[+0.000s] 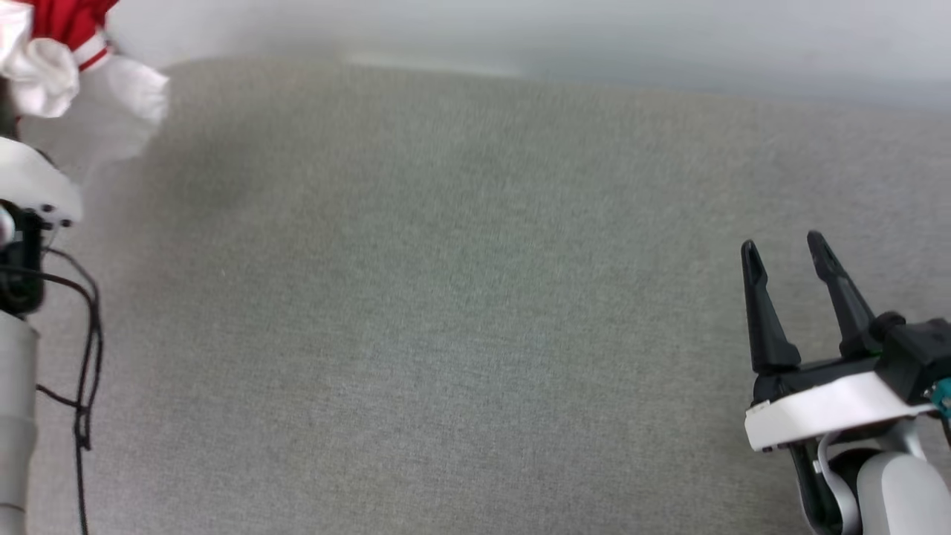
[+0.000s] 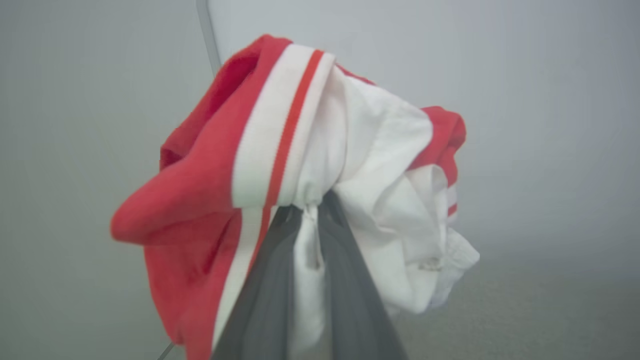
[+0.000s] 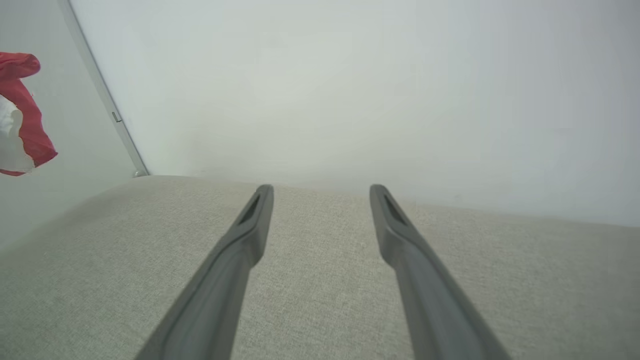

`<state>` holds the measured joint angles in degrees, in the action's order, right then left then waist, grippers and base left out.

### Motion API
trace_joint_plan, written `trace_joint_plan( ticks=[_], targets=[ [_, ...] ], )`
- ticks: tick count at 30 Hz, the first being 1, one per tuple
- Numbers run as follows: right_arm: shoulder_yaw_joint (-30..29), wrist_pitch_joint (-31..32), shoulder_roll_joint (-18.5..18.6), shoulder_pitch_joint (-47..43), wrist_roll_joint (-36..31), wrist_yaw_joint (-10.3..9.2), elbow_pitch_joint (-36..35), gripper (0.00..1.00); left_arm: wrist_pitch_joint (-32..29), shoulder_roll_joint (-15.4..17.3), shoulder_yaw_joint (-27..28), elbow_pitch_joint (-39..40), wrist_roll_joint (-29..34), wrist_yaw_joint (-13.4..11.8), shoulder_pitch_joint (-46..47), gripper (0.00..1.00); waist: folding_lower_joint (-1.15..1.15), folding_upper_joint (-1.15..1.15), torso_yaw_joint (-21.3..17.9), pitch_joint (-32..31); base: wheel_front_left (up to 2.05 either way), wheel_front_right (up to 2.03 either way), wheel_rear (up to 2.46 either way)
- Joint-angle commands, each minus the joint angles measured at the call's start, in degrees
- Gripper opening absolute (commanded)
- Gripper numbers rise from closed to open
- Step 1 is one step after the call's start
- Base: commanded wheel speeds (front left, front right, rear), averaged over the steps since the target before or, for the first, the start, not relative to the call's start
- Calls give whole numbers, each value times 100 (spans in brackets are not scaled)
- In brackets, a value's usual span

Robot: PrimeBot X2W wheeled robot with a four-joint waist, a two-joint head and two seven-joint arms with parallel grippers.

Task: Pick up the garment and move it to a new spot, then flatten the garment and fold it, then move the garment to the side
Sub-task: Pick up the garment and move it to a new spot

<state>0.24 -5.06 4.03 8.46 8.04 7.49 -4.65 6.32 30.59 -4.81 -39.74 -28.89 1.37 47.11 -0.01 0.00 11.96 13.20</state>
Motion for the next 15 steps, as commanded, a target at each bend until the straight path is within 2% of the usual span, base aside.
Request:
trace_joint_plan(
  ticks=[1, 4, 7, 15],
  targets=[
    [-23, -20, -49, -121, 4, 0, 4, 100, 256, -80, -32, 166, 67, -58, -149, 0, 1, 0, -143, -387, 0, 0, 0],
    [-34, -19, -78, -207, 19, 0, 20, 100, 437, -194, -72, 362, 107, -118, -252, 0, 1, 0, -241, -536, 0, 0, 0],
    [-105, 1, -107, -390, 34, 0, 18, 100, 633, -449, -141, 822, 115, -216, -557, 0, 1, 0, -473, -826, 0, 0, 0],
    [-141, 103, -117, -682, 73, 0, -30, 100, 646, -906, -420, 1731, 112, -339, -1339, 0, 1, 0, -981, -1206, 0, 0, 0]
  ],
)
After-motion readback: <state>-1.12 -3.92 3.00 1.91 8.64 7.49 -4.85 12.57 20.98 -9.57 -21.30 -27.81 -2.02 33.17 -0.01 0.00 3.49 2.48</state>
